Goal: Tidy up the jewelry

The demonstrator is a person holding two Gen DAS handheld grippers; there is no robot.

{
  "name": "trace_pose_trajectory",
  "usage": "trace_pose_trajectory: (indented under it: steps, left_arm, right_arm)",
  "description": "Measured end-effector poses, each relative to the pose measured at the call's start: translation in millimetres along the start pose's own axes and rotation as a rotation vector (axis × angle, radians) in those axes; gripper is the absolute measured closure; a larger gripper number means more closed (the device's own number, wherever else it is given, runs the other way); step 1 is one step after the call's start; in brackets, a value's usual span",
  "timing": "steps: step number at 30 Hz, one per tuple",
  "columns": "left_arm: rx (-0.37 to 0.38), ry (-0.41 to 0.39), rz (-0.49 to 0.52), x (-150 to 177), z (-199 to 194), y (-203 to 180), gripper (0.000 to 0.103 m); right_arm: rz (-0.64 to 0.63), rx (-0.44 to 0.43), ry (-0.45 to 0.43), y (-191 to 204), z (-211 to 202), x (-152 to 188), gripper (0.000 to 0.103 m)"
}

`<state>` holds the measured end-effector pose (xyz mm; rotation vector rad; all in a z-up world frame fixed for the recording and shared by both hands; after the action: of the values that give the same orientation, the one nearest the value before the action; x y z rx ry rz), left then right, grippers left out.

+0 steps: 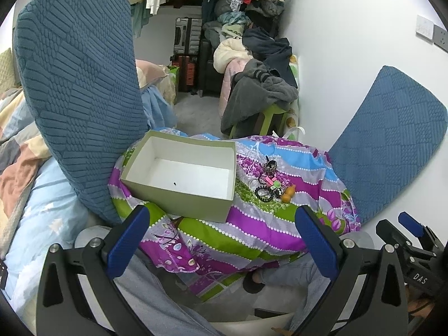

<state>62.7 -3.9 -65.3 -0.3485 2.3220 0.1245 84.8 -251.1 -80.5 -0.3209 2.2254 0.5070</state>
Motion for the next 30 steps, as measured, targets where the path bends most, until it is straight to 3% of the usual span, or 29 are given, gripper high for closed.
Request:
trace_pose_trajectory:
  steps: [12,17,27,30]
  left_arm:
    - [-0.006,0.006,-0.001,-1.1,0.0,0.7,0.0]
    - [-0.002,0.029,0.003,3.0,0.2,-2.6,0.0]
    - [-0.015,0.024,-0.007,2.6,1.1,-2.3,0.0]
    - [0.015,0.021,-0.019,-0.3,0.0,-2.4,0.0]
  right_arm:
    - [-0.001,-0.001,-0.004,1.3,1.2,-2.0,0.006]
    - [0.019,-0.004,0.005,-1.9,1.2,0.4,0.013]
    - [0.011,-0.004,0.016,0.3,1.7,3.4,0.014]
    - [0.035,-0.016,0.016,-0.3,0.8,0.9,0.018]
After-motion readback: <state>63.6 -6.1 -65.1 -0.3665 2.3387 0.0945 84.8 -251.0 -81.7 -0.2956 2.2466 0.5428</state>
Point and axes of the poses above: each gripper's, at about its wrist camera, not at the fingertips, and z roughly the way its jaws point, y to its left, x to its underside, the point moved 9 cm from there along z, roughly the way its jaws point, and after that the axes turned 13 degrees about -x, right-handed, at the moved point
